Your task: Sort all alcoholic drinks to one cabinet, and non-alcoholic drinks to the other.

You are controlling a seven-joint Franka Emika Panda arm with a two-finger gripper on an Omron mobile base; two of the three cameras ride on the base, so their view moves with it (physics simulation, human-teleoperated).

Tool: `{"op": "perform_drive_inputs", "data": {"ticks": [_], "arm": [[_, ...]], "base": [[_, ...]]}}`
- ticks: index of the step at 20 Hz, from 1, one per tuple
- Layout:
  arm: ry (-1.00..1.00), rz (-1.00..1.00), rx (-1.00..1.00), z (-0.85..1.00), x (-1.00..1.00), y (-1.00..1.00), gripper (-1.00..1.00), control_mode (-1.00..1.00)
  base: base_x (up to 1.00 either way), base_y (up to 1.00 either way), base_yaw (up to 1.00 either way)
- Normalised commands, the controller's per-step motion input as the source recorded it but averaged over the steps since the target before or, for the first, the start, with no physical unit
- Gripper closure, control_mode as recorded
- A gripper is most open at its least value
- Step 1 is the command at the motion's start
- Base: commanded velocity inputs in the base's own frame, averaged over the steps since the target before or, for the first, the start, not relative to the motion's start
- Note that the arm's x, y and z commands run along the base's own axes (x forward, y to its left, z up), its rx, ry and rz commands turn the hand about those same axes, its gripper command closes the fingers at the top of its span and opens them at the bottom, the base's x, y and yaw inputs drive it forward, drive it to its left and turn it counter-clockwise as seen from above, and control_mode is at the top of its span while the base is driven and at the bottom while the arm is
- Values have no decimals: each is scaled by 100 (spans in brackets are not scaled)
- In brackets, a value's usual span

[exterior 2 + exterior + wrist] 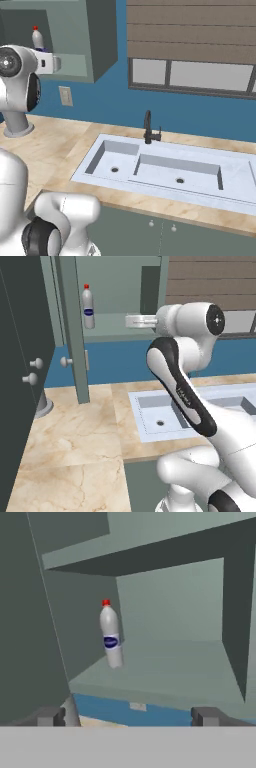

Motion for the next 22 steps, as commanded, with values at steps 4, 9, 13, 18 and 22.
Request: {"op": "perform_drive_inputs", "data": {"ticks": [4,9,13,18,22], "arm": [[28,0,0,0,-100,-10,-100,-100],[29,0,0,0,-96,-12,-100,-100],[24,0,-3,0,-72,-25,-100,-100],[22,0,-11,-6,-49,-36,-100,-100],[18,0,-16,-17,-17,-28,-100,-100]], "base": [[0,0,0],[0,0,0],[0,0,0],[0,0,0],[0,0,0]]}}
